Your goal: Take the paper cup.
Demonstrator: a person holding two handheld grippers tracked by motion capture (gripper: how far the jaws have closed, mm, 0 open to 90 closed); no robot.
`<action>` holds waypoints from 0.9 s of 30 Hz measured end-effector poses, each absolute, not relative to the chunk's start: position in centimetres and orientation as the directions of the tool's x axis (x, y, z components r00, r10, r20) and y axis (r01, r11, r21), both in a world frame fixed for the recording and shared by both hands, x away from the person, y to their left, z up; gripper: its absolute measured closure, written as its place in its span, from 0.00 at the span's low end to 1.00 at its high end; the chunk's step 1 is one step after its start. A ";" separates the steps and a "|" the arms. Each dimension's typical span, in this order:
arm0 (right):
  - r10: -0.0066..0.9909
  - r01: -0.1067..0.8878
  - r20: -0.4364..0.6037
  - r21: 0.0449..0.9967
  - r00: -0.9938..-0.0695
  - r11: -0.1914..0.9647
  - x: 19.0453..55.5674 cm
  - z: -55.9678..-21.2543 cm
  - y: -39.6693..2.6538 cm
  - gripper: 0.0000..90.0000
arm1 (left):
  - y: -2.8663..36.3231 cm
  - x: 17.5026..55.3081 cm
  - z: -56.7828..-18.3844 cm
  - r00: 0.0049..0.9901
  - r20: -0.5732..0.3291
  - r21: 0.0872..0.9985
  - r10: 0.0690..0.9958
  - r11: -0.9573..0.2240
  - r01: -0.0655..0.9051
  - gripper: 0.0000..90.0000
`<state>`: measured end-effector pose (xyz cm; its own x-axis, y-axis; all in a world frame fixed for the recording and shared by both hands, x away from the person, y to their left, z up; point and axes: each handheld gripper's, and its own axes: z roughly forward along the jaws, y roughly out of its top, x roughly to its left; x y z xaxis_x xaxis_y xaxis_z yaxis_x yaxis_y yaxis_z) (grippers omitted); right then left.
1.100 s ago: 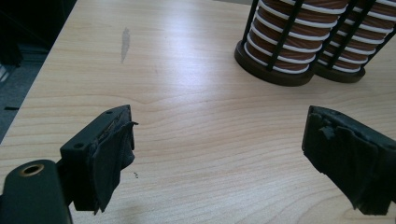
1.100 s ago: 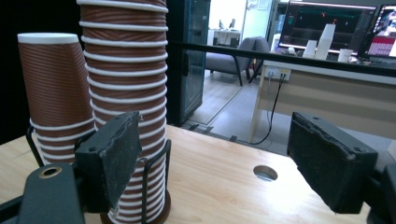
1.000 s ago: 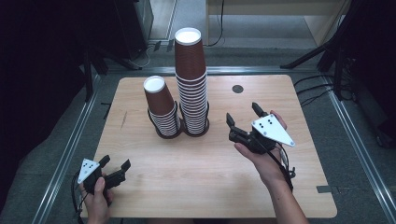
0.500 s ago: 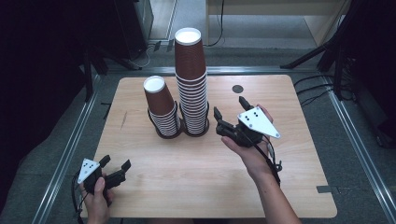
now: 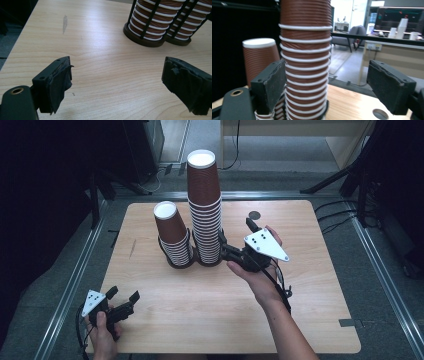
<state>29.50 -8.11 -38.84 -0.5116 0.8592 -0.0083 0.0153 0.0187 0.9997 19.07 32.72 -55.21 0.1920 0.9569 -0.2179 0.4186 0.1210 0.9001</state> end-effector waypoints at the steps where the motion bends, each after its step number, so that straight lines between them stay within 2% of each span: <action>1: 0.859 0.010 -0.010 1.000 -0.512 0.017 29.5 -38.7 -8.0 0.16 | 32.7 19.1 -55.2 0.190 -0.218 0.900 0.957 0.122 0.419 0.10; 7: 0.852 0.019 -0.011 1.000 -0.523 0.024 30.0 -38.2 -7.1 0.14 | 32.5 19.2 -55.2 0.183 -0.195 0.896 0.964 0.099 0.433 0.10; 13: 0.849 0.018 -0.015 0.999 -0.528 0.028 30.5 -37.6 -6.2 0.11 | 32.7 19.2 -55.2 0.187 -0.215 0.895 0.958 0.117 0.430 0.11; 14: 0.848 0.018 -0.013 0.999 -0.529 0.027 30.6 -37.5 -6.0 0.10 | 32.7 19.2 -55.2 0.186 -0.213 0.896 0.959 0.116 0.429 0.13; 15: 0.854 0.008 -0.016 1.000 -0.520 0.023 30.7 -37.4 -5.8 0.05 | 32.6 19.2 -55.3 0.186 -0.208 0.895 0.960 0.110 0.432 0.17; 19: 0.853 0.001 -0.016 1.000 -0.521 0.019 30.8 -37.1 -5.3 0.03 | 32.4 19.3 -55.3 0.176 -0.183 0.897 0.967 0.090 0.433 0.17; 27: 0.853 0.002 -0.036 0.999 -0.521 0.043 31.6 -36.4 -3.9 0.03 | 32.5 19.2 -55.2 0.176 -0.191 0.898 0.966 0.099 0.428 0.11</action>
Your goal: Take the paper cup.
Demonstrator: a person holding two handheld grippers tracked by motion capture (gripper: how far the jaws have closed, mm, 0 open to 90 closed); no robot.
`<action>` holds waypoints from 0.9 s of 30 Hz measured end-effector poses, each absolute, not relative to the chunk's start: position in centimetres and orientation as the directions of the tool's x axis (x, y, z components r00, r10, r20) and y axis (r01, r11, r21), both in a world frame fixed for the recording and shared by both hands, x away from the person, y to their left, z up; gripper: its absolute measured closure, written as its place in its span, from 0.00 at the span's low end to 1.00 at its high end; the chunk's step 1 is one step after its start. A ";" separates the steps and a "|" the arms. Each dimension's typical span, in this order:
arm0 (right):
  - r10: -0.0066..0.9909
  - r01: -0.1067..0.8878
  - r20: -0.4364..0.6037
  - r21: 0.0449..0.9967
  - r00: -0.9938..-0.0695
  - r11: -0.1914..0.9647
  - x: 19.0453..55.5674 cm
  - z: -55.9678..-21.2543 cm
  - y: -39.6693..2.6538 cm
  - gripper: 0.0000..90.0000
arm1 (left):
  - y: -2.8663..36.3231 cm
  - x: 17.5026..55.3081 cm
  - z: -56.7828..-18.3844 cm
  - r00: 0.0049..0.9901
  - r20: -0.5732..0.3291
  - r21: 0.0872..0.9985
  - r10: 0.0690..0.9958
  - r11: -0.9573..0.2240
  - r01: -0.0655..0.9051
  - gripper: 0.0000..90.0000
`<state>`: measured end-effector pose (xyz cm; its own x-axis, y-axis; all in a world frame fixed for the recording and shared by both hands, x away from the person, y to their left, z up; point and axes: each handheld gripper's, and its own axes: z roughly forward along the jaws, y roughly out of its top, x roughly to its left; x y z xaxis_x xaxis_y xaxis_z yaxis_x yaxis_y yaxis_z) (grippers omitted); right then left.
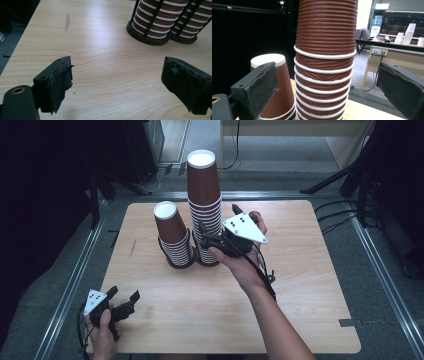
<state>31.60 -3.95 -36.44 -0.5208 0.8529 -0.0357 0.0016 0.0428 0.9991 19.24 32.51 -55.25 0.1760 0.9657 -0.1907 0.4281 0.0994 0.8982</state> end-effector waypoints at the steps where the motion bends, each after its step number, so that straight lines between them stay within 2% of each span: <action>1: 0.853 0.002 -0.036 0.999 -0.521 0.043 31.6 -36.4 -3.9 0.03 | 32.5 19.2 -55.2 0.176 -0.190 0.898 0.966 0.098 0.429 0.11; 16: 0.852 -0.011 -0.044 0.999 -0.521 0.044 33.3 -35.2 -2.0 0.03 | 32.5 19.2 -55.2 0.172 -0.187 0.899 0.967 0.098 0.427 0.13; 27: 0.875 0.007 -0.024 0.999 -0.484 0.031 34.9 -34.4 -0.8 0.02 | 32.5 19.3 -55.3 0.174 -0.185 0.899 0.967 0.095 0.428 0.13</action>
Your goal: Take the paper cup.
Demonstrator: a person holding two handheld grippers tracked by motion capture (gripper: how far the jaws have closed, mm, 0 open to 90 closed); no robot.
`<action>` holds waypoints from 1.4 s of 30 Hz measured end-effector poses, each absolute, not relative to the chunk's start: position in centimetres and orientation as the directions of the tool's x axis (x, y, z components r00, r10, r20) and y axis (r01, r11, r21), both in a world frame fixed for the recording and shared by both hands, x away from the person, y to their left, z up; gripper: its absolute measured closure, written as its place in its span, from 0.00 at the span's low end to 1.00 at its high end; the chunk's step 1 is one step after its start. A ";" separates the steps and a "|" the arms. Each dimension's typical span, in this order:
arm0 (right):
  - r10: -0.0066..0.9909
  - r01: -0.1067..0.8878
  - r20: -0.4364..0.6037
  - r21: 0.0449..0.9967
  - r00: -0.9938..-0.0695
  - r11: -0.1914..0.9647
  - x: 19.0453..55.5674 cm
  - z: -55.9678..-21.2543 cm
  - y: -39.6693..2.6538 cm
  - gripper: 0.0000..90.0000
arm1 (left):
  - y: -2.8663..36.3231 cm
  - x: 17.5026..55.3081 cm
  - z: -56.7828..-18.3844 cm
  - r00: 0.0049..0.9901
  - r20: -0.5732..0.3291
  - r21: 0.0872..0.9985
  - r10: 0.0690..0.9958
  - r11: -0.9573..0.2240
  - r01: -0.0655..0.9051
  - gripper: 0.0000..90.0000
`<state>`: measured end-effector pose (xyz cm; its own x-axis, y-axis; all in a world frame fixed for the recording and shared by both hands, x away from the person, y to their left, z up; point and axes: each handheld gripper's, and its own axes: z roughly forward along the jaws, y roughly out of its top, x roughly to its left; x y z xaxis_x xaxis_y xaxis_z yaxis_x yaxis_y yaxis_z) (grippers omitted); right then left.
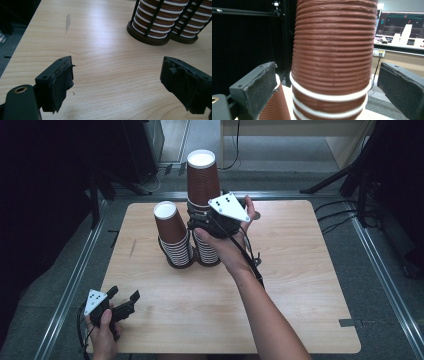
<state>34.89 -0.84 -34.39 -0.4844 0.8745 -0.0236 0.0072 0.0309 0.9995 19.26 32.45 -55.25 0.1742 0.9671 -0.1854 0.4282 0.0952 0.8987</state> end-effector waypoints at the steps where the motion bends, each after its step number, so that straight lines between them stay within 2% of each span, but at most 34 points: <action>1: 0.876 0.016 -0.019 0.999 -0.483 0.030 35.1 -34.3 -0.7 0.02 | 32.5 19.3 -55.3 0.175 -0.184 0.899 0.967 0.093 0.428 0.13; 19: 0.899 0.077 0.016 0.997 -0.438 0.020 38.1 -33.7 0.8 0.01 | 32.5 19.3 -55.3 0.178 -0.185 0.898 0.966 0.092 0.430 0.14; 25: 0.895 0.081 0.015 0.996 -0.445 0.024 38.5 -33.7 1.2 0.07 | 32.4 19.4 -55.3 0.182 -0.187 0.898 0.965 0.092 0.431 0.14; 42: 0.905 0.057 0.010 0.998 -0.425 0.016 38.2 -32.6 1.3 0.12 | 32.4 19.4 -55.3 0.186 -0.184 0.898 0.965 0.089 0.430 0.15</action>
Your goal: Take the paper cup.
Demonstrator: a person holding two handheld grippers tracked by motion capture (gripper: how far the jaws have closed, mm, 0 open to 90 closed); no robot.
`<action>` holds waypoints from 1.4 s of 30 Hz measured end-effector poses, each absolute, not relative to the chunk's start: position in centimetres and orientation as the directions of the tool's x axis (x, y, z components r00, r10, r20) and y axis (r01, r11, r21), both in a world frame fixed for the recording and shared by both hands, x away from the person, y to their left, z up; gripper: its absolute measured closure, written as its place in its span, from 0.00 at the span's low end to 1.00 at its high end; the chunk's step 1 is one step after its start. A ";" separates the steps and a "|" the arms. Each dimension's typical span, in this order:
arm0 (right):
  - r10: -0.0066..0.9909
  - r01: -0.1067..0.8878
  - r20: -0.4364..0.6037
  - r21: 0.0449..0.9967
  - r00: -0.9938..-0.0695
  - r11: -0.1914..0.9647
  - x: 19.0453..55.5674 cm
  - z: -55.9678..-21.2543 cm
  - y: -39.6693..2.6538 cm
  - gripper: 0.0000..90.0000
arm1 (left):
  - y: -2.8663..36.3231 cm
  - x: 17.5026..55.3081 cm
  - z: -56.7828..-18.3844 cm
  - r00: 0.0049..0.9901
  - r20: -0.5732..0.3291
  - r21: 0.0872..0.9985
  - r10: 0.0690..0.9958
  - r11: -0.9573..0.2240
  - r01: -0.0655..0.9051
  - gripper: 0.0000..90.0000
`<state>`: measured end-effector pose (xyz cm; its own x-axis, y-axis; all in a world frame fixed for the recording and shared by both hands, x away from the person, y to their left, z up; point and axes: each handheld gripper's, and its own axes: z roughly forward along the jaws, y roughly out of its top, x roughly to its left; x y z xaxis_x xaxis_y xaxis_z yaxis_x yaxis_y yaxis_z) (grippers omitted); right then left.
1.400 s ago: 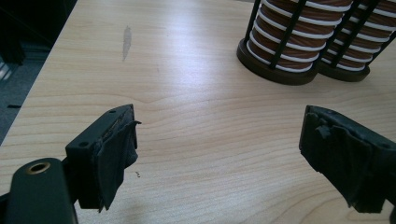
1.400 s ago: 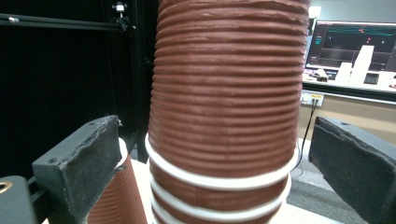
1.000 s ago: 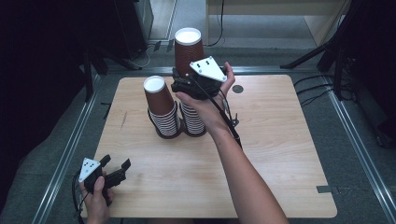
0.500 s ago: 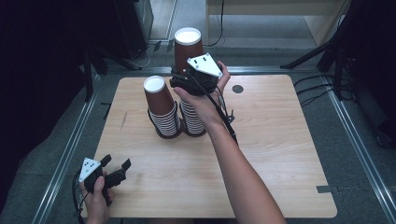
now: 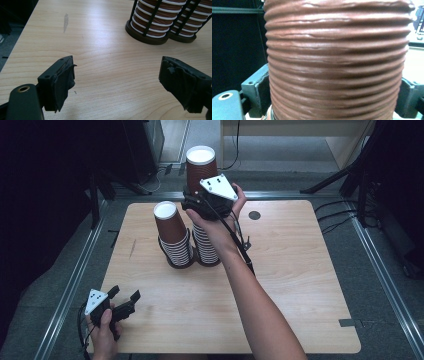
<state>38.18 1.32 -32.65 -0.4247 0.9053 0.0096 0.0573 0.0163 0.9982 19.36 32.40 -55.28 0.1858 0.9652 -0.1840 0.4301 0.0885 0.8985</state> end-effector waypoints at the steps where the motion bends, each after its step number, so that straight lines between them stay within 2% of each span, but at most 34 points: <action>1: 0.906 0.053 0.012 0.999 -0.423 0.012 38.1 -32.5 1.3 0.12 | 32.4 19.4 -55.3 0.185 -0.184 0.898 0.965 0.088 0.430 0.15; 22: 0.915 -0.030 -0.052 0.999 -0.400 0.044 37.6 -28.6 1.6 0.13 | 32.4 19.4 -55.3 0.184 -0.186 0.898 0.965 0.091 0.430 0.15; 42: 0.920 -0.085 -0.043 0.996 -0.390 0.011 36.9 -25.7 0.4 0.13 | 32.5 19.4 -55.3 0.184 -0.189 0.898 0.965 0.094 0.431 0.15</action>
